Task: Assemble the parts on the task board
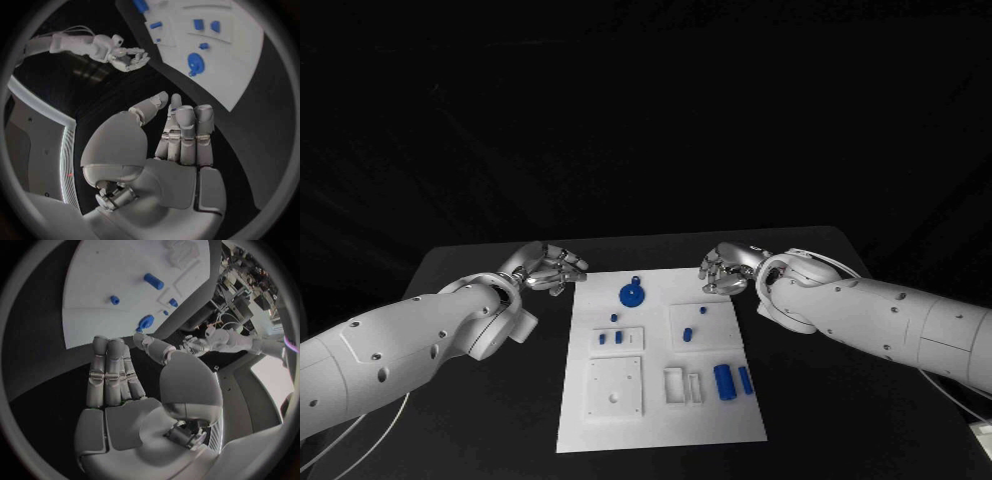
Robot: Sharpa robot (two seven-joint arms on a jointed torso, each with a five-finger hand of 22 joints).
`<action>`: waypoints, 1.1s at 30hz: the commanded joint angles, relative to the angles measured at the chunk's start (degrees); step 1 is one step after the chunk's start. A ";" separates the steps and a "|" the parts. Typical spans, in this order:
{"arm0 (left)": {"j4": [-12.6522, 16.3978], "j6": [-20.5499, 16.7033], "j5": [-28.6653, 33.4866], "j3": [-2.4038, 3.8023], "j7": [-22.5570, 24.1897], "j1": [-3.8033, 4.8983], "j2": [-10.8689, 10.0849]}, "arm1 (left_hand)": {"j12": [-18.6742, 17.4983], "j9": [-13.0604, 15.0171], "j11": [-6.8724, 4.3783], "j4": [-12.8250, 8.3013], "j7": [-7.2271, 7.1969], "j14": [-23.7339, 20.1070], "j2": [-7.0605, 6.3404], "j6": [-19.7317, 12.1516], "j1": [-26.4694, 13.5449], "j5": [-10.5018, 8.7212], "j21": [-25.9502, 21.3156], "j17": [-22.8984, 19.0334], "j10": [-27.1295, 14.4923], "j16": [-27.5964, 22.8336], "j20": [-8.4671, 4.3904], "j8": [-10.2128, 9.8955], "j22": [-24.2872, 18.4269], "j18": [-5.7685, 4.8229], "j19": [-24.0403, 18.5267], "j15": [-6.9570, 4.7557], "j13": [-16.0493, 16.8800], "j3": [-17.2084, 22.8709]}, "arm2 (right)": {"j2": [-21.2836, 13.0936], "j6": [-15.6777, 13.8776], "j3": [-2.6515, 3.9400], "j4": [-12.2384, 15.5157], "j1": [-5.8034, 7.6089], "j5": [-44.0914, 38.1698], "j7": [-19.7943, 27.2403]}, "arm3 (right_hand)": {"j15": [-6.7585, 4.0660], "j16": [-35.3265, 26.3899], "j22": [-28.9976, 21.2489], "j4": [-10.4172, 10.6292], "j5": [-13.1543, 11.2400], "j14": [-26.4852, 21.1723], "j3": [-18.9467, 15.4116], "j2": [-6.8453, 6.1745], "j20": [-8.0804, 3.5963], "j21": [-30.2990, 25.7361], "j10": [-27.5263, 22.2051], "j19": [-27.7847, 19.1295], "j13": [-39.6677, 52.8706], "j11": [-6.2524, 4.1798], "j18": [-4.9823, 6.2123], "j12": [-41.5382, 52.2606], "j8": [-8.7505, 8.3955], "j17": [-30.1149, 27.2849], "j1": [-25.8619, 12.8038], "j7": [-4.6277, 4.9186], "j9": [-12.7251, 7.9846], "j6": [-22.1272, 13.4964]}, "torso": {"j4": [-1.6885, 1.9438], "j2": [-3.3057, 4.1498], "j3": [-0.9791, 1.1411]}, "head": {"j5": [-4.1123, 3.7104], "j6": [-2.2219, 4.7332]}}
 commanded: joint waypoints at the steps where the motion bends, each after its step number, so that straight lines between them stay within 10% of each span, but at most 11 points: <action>1: 3.01 3.45 15.81 0.08 6.54 0.15 -1.48 | -0.08 0.16 0.43 -0.25 0.21 -2.58 -0.04 0.02 -1.23 -0.29 -1.79 -1.24 -0.25 -2.79 0.04 0.55 -0.66 3.39 -1.95 0.28 0.02 -0.33 | 0.04 1.50 -0.35 0.35 -0.33 -12.20 -2.13 | 0.24 0.32 0.16 -0.27 -0.49 0.64 0.39 -0.25 -0.25 0.37 0.11 0.64 -1.07 0.26 0.09 -2.32 0.40 0.30 0.61 -0.12 0.17 0.68 | 0.21 -0.63 -0.08 | -0.43 -0.19; 7: 7.60 3.98 32.47 0.07 7.67 0.19 -3.19 | -0.46 0.26 0.85 -0.71 0.32 -3.81 0.00 -0.05 -1.86 -0.81 -3.86 -2.62 -0.97 -5.73 0.50 0.81 -1.63 2.72 -3.57 0.54 -0.09 -0.49 | 0.41 0.23 -1.74 0.53 -1.01 -19.44 -5.53 | 0.39 0.41 0.35 -0.18 -1.02 0.95 0.73 -0.67 -0.42 0.53 0.87 0.97 -1.95 0.40 0.09 -4.29 0.45 0.59 0.76 -0.19 0.24 0.84 | 0.25 -0.96 -0.17 | -0.27 -0.32; 15: 8.93 4.98 33.29 0.07 8.86 0.18 -3.37 | -2.11 0.65 3.38 -2.81 0.89 -9.68 0.82 -1.69 -4.72 -1.13 -12.86 -8.96 -4.77 -20.92 3.24 1.28 -5.98 0.06 -10.21 3.80 -0.91 -2.77 | 1.68 -0.89 -2.08 -0.52 -2.39 -21.53 -7.31 | 0.63 0.58 0.79 2.02 -3.82 1.40 3.21 -4.87 -0.67 0.69 2.97 1.49 -3.72 0.68 0.09 -8.53 0.52 1.33 1.36 -0.44 0.29 1.52 | 0.28 -0.90 -0.20 | 0.01 -0.61; 33: 8.80 5.37 33.55 0.07 8.85 0.18 -3.55 | -2.03 0.82 4.14 -3.07 1.07 -13.74 1.30 -2.71 -4.71 -1.06 -18.72 -10.72 -5.98 -34.07 6.98 2.11 -7.74 -0.37 -15.46 7.74 -1.23 -3.60 | 4.32 -0.29 -2.38 -2.78 -4.24 -21.87 -7.44 | 0.49 0.71 1.37 1.85 -3.78 1.72 3.24 -4.19 -0.84 0.82 5.36 1.79 -4.53 0.51 0.09 -11.36 0.77 2.08 2.02 -0.76 0.43 2.52 | 0.18 -0.87 -0.09 | 0.39 -1.21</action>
